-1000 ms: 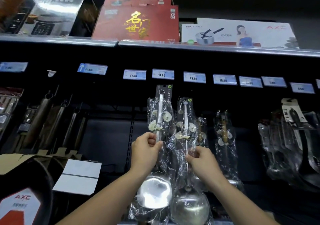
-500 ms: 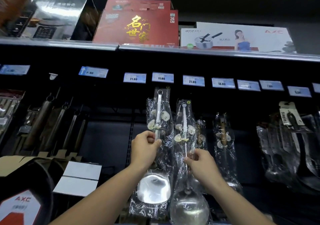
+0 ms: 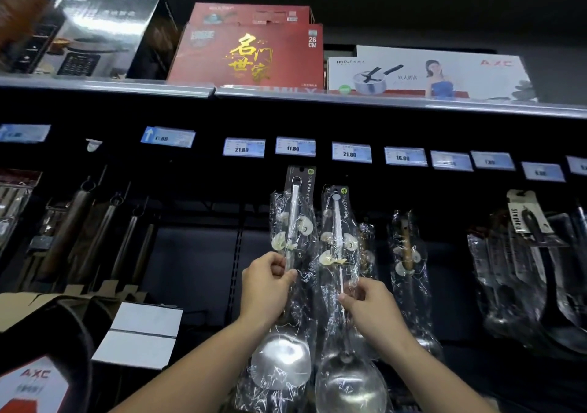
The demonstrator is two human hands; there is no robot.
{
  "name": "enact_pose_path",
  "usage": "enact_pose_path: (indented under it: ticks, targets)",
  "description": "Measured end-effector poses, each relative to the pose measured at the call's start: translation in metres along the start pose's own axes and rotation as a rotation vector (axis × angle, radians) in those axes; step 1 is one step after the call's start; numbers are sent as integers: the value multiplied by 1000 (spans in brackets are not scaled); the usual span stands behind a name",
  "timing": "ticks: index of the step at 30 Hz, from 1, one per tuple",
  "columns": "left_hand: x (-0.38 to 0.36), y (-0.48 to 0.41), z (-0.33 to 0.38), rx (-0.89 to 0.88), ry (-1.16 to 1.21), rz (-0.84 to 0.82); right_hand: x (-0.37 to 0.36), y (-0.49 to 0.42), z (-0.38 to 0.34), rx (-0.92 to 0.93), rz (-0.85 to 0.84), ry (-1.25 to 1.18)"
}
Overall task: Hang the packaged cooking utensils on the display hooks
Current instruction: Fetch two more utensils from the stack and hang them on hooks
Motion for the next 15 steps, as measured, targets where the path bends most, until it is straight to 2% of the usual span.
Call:
enact_pose_path:
  ticks: [15]
  targets:
    - [1,-10,4,3,23,42,1,-2,2,-7,10,5]
Point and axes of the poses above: each hand's wrist, its own y-axis away from the middle knuckle, its own x-axis out of the back of the hand, z = x × y, the point moved 8 cm from there along -y, towards the middle knuckle, and after that the axes turned 7 degrees about -y, right-handed, at the moved point
